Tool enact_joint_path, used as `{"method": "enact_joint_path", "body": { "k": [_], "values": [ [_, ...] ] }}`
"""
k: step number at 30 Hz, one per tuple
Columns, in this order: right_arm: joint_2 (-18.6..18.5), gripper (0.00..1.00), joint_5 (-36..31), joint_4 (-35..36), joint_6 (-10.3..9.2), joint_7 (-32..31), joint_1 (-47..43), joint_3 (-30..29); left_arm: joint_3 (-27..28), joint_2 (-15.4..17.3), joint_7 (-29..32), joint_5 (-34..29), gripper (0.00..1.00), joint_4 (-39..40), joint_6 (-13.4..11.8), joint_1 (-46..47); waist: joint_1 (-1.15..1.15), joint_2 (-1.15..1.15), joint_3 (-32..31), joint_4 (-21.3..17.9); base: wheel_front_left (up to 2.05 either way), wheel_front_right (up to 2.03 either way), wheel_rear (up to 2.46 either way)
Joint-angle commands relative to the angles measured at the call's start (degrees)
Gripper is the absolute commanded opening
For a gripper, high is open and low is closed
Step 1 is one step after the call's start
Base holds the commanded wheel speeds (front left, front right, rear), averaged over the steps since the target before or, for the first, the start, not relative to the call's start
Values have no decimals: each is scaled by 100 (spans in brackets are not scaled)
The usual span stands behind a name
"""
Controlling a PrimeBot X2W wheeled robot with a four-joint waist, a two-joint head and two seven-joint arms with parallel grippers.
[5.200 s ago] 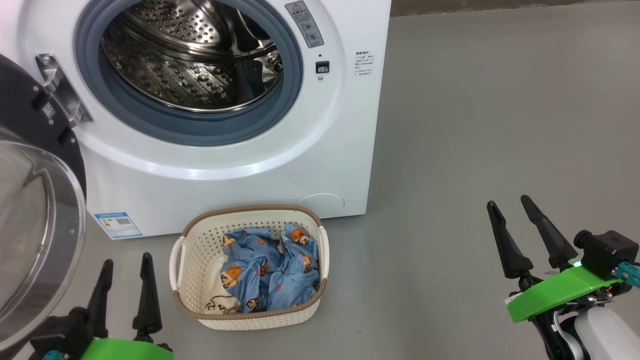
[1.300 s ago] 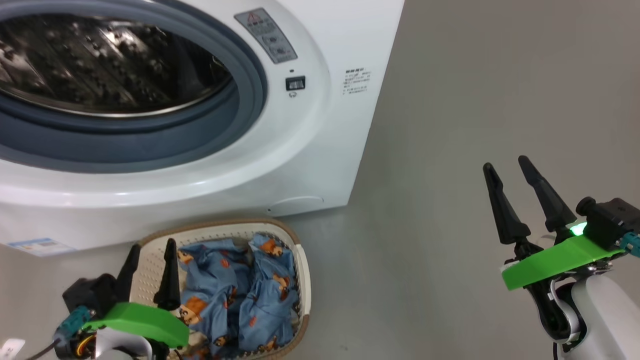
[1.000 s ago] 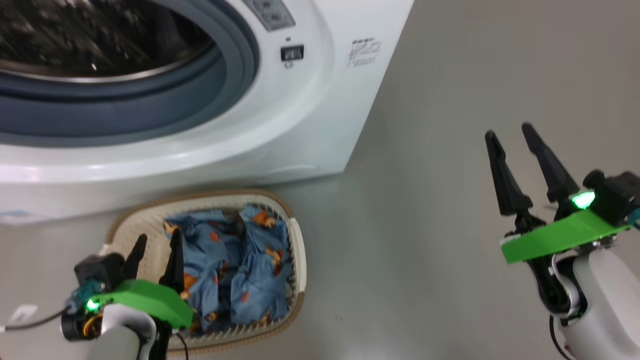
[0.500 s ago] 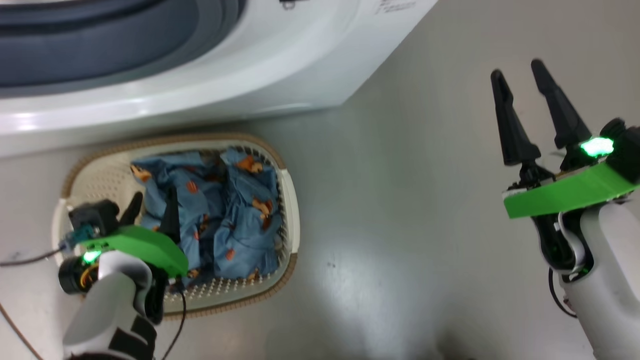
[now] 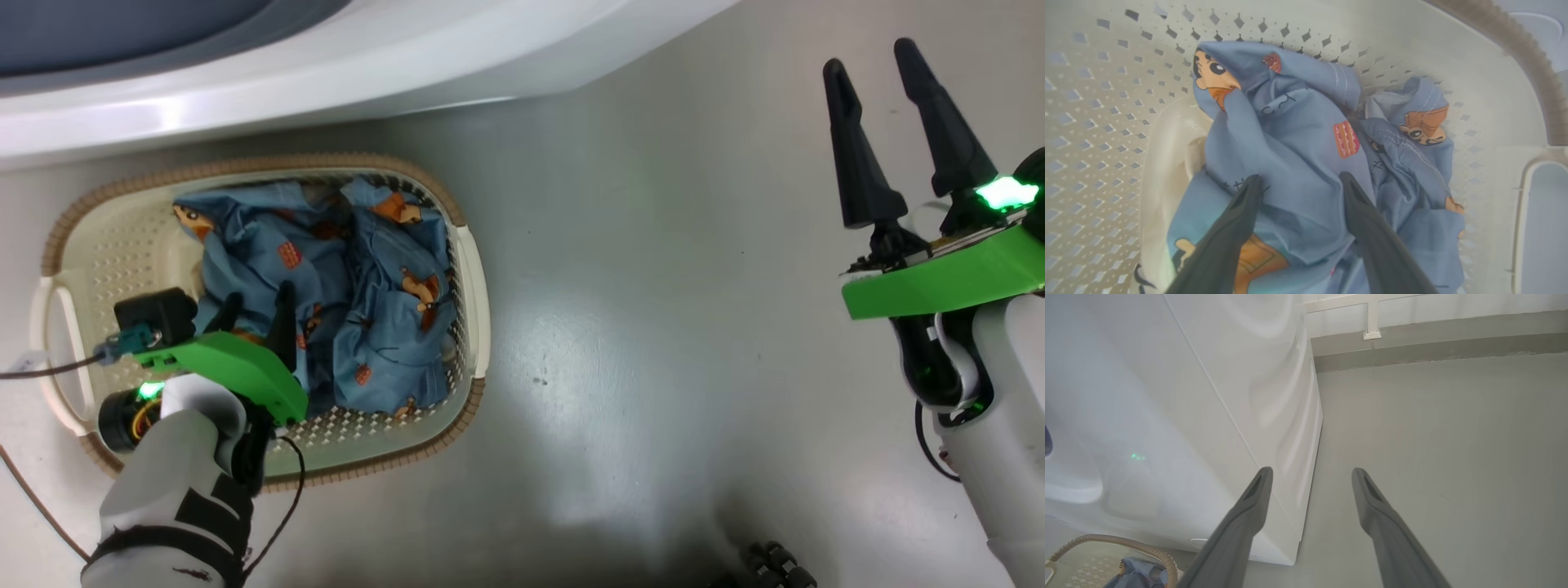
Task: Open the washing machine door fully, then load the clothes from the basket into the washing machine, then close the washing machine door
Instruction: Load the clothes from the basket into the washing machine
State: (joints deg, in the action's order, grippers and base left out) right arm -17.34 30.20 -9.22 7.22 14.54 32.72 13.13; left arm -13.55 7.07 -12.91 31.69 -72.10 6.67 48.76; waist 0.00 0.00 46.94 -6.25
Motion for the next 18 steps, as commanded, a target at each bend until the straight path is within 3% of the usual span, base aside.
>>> {"method": "enact_joint_path", "body": {
  "k": [1, 10, 18],
  "values": [
    [-78, 100, -92, 148, 26, 46, -79, 73, 64, 180, 17, -39, 100, -21, -67, -72, 0, 0, 90, 23, 0, 0, 0],
    [-181, 100, -113, 195, 26, 46, 1, 126, -147, 263, 389, -200, 100, -154, -420, 93, 0, 0, 320, 4, 0, 0, 0],
    [-202, 100, -128, 223, 26, 46, 3, 144, -299, 312, 650, -277, 100, -178, -541, 129, 0, 0, 410, -60, 0, 0, 0]
  ]
}}
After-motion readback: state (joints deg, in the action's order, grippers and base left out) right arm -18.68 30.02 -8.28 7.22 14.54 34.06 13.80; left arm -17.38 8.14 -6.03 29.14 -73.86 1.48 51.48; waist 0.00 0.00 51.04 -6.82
